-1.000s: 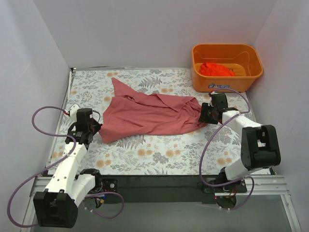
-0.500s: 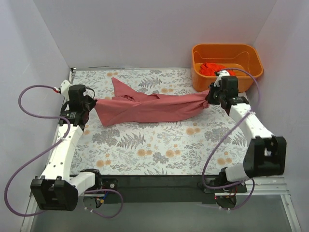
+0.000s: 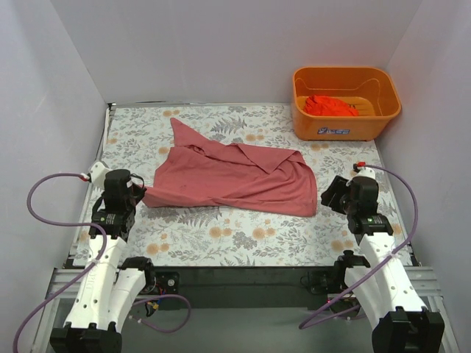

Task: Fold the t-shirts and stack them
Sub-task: Flatten the tshirt out

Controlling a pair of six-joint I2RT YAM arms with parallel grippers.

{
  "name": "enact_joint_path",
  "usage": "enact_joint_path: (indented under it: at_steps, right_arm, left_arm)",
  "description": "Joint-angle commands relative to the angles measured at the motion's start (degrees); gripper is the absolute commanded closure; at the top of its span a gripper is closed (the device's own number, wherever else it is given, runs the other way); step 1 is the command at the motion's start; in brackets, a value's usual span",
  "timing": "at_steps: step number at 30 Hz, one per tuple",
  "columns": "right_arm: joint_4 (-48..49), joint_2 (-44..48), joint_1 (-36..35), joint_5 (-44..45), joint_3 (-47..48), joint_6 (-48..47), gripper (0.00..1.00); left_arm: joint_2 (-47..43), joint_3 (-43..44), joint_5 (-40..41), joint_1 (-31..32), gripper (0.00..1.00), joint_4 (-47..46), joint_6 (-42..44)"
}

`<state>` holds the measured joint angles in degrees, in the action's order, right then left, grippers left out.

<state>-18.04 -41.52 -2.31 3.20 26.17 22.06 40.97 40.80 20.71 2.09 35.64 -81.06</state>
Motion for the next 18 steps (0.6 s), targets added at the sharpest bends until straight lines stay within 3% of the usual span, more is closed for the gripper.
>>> enact_joint_path:
  at_steps: [1,5,11,18]
  right_arm:
    - [5.47,-1.01,-0.07,-8.45,1.77,0.09,0.36]
    - [5.83,-9.00,-0.85,-17.07,6.07,-4.83,0.41]
    - [3.37,-18.33,-5.24,-12.79,7.57,-6.23,0.43]
    - [3.02,-28.08,-5.34,-12.26,13.28,-10.98,0.42]
  left_arm:
    - [-1.51,-2.21,0.56,-0.33,1.00,-1.53,-0.24]
    - [-1.86,-3.79,0.56,-0.33,1.00,-2.85,-0.24]
    - [-2.03,-6.43,0.65,-0.33,1.00,-4.43,-0.07]
    - [-1.77,-6.78,1.00,-0.24,1.00,-5.23,0.55]
